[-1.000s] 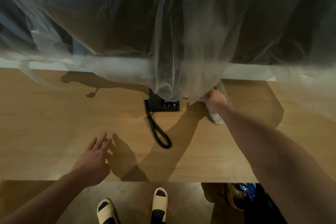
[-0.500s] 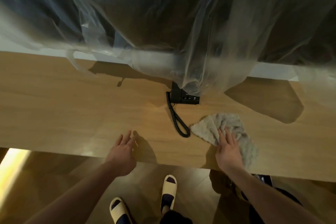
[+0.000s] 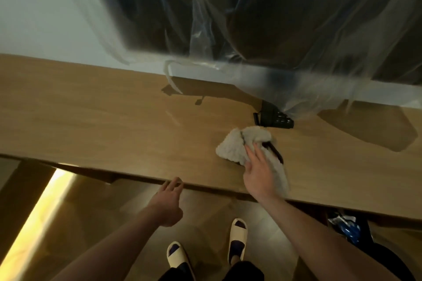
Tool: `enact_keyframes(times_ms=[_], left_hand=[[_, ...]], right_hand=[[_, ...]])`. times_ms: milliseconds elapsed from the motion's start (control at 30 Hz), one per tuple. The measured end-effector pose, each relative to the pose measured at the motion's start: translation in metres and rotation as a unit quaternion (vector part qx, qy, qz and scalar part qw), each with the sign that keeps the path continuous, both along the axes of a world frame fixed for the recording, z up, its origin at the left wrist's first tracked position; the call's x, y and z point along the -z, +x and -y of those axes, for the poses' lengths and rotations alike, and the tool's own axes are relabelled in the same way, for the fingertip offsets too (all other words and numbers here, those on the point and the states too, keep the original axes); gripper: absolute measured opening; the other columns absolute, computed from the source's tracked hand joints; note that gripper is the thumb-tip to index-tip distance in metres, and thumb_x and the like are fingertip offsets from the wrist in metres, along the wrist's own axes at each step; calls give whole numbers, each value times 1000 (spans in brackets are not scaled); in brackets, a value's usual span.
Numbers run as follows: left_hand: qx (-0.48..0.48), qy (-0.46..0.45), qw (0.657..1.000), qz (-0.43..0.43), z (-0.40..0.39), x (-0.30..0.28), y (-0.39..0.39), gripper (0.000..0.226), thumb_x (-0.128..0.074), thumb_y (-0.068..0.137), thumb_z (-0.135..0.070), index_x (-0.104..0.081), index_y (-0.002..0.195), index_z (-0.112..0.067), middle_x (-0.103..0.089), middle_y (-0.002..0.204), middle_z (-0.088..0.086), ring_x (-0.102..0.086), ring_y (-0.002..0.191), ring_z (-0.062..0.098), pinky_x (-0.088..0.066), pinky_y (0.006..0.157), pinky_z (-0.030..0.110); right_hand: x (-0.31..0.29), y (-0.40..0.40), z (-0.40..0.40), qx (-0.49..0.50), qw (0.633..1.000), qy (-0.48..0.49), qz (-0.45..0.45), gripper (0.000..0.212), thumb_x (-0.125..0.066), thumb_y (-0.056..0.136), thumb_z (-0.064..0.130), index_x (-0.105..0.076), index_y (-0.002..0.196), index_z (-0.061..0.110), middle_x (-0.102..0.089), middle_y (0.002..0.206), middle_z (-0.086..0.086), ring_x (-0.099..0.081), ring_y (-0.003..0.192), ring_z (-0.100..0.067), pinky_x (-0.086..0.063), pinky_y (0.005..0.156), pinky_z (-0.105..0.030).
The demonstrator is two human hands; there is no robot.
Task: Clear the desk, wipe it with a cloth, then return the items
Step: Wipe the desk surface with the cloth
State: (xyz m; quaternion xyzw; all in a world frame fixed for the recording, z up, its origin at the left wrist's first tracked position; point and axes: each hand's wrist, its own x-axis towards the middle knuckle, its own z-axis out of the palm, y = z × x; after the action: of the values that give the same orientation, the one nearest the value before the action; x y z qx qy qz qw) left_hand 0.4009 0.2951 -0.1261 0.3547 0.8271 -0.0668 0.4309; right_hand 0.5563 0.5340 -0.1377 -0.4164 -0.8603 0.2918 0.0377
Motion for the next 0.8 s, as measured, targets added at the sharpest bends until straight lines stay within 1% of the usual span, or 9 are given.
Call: enact_keyframes(times_ms=[67, 167, 267, 367, 433, 533, 600, 700, 800], left_hand=[[-1, 4, 1000, -12, 20, -1, -14, 87, -56, 94, -28, -7, 165, -19, 12, 172, 0, 3, 159, 30, -21, 126, 42], [-7, 9, 1000, -24, 48, 3, -35, 87, -55, 93, -27, -7, 165, -20, 14, 172, -1, 5, 158, 30, -21, 126, 43], [-17, 7, 999, -26, 74, 7, -57, 86, -56, 95, -27, -7, 165, -21, 13, 172, 1, 6, 158, 30, -17, 126, 43], [-27, 2, 999, -29, 94, 7, -75, 86, -55, 95, -27, -7, 165, -20, 13, 172, 3, 5, 158, 31, -16, 127, 42], [-38, 0, 999, -26, 101, 5, -86, 85, -55, 96, -27, -7, 165, -18, 12, 172, 4, 4, 158, 32, -16, 127, 42], [-47, 5, 999, -25, 103, -4, -107, 85, -54, 94, -26, -7, 165, -17, 11, 172, 5, 4, 158, 32, -15, 127, 41], [-57, 10, 998, -24, 103, -9, -125, 86, -53, 93, -25, -7, 165, -18, 10, 172, 5, 2, 158, 34, -16, 127, 43], [-76, 6, 997, -28, 106, -15, -150, 87, -53, 90, -22, -9, 165, -19, 9, 172, 7, 1, 158, 36, -16, 127, 44], [-98, 7, 994, -38, 114, -19, -178, 86, -53, 89, -22, -10, 164, -20, 8, 172, 7, 1, 158, 35, -14, 128, 43]], right_hand=[[18, -31, 14, -60, 994, -25, 83, 54, -35, 110, 32, -21, 162, 38, -3, 172, 12, -9, 158, -22, -15, 128, -43], [52, -34, 44, -109, 970, -31, 214, 62, -28, 109, 44, 3, 163, 41, 19, 170, 10, 13, 158, -30, 1, 128, -52], [57, 0, 69, -97, 976, 12, 192, 65, -27, 110, 43, 12, 161, 42, 22, 167, 10, 17, 157, -28, 4, 127, -50], [48, 31, 80, -86, 980, 4, 179, 61, -31, 111, 33, 4, 160, 41, 6, 173, 3, 5, 159, -24, -6, 129, -40], [37, 32, 78, -63, 981, -28, 179, 55, -30, 111, 33, -11, 163, 36, -9, 173, 2, -8, 159, -21, -17, 128, -35], [20, 13, 66, 9, 987, -64, 148, 49, -31, 111, 36, -32, 159, 35, -21, 170, 3, -21, 156, -20, -24, 125, -39], [18, -5, 56, 45, 989, -55, 132, 49, -31, 110, 41, -33, 159, 37, -18, 171, 3, -18, 157, -22, -20, 127, -44], [28, -43, 60, 31, 972, -81, 219, 59, -21, 107, 54, -10, 163, 39, 2, 173, 3, 0, 158, -30, -8, 128, -53], [39, -99, 99, 9, 949, -119, 291, 73, -15, 103, 63, 19, 161, 34, 31, 167, 0, 21, 154, -44, 1, 123, -66]])
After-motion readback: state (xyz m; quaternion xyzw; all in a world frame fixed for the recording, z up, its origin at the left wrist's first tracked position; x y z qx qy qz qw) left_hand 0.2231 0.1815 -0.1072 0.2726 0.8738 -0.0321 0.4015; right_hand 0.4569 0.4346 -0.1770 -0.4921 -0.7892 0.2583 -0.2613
